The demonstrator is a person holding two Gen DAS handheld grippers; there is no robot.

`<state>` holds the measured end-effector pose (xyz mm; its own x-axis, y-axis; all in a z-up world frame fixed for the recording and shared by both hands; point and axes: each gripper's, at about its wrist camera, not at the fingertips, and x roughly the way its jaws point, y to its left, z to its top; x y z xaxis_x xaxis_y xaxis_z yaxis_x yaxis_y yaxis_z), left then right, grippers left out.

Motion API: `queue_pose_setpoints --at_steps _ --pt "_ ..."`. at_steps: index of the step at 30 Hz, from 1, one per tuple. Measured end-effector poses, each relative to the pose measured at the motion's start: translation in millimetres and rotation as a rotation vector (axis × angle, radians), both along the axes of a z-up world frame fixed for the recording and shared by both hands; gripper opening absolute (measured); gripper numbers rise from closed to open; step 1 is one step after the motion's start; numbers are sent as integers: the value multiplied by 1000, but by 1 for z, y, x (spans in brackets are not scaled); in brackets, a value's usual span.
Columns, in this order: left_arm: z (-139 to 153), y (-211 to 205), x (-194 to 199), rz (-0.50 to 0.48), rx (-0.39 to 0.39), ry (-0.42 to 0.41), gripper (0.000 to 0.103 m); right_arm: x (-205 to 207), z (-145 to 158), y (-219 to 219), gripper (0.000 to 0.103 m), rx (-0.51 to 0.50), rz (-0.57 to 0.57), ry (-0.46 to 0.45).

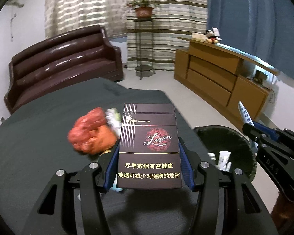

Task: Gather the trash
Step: 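Carry the cigarette box and toothpaste tube over the black bin and open both grippers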

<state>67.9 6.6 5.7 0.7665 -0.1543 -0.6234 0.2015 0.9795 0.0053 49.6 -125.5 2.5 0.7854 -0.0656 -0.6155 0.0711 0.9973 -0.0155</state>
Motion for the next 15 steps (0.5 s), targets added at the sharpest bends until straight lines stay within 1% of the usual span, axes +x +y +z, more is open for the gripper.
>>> queue_pose_setpoints --at_steps 7,15 --pt "-5 -44 8 -72 20 1 54 -2 -3 -38 16 4 -68 -5" --pt "-12 -82 13 -111 49 10 54 0 -9 -72 16 23 -119 -3"
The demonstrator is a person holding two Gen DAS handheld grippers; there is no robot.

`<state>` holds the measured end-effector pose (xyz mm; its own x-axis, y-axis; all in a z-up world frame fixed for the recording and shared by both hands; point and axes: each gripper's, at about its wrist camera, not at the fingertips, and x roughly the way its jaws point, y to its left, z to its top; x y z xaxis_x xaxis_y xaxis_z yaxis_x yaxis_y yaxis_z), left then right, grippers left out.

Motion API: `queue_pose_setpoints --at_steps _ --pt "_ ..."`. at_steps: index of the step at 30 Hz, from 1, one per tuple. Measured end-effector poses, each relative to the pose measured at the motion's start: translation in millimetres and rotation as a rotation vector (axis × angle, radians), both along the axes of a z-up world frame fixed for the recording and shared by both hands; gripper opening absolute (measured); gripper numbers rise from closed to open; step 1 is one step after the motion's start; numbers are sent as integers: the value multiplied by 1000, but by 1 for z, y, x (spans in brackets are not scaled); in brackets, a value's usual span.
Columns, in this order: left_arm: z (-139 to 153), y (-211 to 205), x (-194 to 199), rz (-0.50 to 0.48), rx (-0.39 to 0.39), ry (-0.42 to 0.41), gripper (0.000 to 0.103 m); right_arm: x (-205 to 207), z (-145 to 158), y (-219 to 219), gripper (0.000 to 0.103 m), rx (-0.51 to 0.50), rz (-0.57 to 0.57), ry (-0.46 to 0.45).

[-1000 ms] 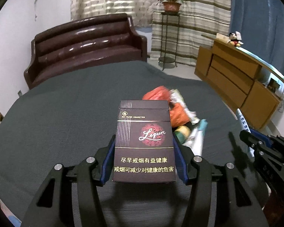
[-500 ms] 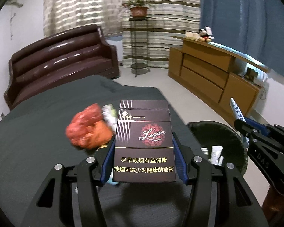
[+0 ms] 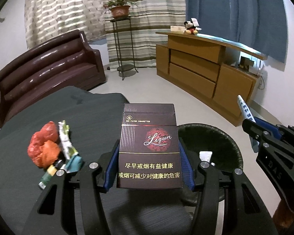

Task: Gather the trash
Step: 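Carry the cigarette box and toothpaste tube over the black bin and open both grippers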

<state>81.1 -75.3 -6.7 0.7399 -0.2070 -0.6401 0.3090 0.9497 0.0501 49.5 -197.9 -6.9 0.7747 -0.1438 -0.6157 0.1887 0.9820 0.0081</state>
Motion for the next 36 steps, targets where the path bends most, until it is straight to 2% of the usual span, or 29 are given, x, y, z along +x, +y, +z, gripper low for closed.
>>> queue_pose_setpoints --at_steps 11,26,27,29,31,36 --pt "-12 -37 9 -14 37 28 54 0 -14 -19 16 25 -30 15" --pt "-24 -65 22 -47 73 73 55 7 -24 -40 17 61 -70 27" --pt "-25 -66 23 -46 77 80 56 7 -25 -42 17 64 -70 27" --pt "-25 -66 24 -44 76 87 65 8 -27 -44 18 70 -67 33" --pt "-25 -66 24 -43 71 84 66 8 -28 -45 26 72 -73 31" --pt "-26 -67 24 -43 69 88 70 8 -27 -44 27 75 -80 29"
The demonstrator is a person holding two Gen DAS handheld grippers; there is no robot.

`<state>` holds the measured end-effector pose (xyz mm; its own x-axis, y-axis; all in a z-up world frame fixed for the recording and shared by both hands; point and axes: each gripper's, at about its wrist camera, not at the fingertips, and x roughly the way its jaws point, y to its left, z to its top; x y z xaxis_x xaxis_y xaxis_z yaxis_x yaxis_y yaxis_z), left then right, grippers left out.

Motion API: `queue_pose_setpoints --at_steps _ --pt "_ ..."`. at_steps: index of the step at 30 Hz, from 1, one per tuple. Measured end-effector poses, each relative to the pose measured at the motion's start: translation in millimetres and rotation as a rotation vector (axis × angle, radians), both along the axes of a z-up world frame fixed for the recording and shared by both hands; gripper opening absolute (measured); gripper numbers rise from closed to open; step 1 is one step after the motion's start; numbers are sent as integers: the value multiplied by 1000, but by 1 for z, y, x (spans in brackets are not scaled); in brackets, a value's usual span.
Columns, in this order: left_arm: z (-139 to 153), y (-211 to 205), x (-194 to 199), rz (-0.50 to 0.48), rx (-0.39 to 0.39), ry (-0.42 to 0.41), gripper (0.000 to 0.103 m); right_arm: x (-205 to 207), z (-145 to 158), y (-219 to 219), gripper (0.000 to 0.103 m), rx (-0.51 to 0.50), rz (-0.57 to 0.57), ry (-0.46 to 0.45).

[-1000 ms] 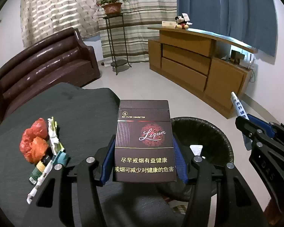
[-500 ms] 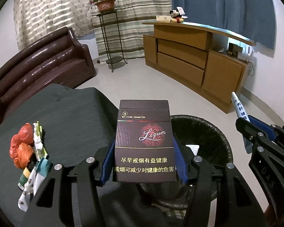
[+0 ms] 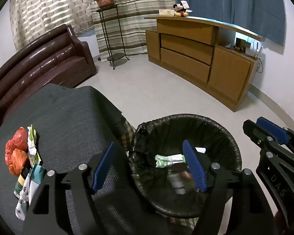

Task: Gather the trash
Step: 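Carry the cigarette box and toothpaste tube over the black bin and open both grippers, then return both tools to the trash pile on the table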

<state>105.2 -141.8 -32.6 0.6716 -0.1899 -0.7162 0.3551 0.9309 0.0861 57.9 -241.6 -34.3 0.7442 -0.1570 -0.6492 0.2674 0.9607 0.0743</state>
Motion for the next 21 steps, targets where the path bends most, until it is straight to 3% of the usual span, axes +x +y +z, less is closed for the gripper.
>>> queue_pose_setpoints --at_steps 15,21 --pt "9 4 -6 20 -26 -20 71 -2 1 -3 28 2 -9 -2" --pt "18 26 -15 37 -33 -45 71 -2 1 8 36 5 18 0"
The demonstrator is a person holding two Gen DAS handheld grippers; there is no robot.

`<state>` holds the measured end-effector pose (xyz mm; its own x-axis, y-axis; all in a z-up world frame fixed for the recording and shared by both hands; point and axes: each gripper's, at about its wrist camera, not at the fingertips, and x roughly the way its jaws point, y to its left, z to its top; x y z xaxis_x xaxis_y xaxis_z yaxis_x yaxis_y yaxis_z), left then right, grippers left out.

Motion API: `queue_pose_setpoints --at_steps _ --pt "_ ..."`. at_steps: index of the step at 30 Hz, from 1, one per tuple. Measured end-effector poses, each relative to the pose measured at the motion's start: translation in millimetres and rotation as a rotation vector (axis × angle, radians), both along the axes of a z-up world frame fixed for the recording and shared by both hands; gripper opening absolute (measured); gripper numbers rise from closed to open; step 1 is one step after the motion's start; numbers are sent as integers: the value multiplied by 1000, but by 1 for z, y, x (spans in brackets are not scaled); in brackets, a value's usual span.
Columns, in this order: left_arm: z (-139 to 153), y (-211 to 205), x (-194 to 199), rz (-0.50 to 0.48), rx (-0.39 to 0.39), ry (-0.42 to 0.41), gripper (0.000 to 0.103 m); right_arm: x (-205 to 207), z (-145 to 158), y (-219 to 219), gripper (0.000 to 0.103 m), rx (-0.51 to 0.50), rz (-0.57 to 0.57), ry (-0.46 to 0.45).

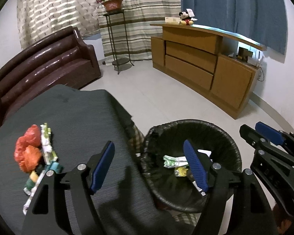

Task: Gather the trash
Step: 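Return both tools to the trash pile on the table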

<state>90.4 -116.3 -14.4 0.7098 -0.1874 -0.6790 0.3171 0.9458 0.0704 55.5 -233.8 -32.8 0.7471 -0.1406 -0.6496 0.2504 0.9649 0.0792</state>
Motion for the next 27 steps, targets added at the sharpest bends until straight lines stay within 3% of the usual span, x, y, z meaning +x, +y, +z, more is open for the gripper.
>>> queue_pose_setpoints --at_steps 14,27 --pt "14 104 -18 155 13 -24 71 8 7 89 37 -23 183 13" --pt "4 202 -35 330 12 6 71 7 7 190 37 -43 369 46"
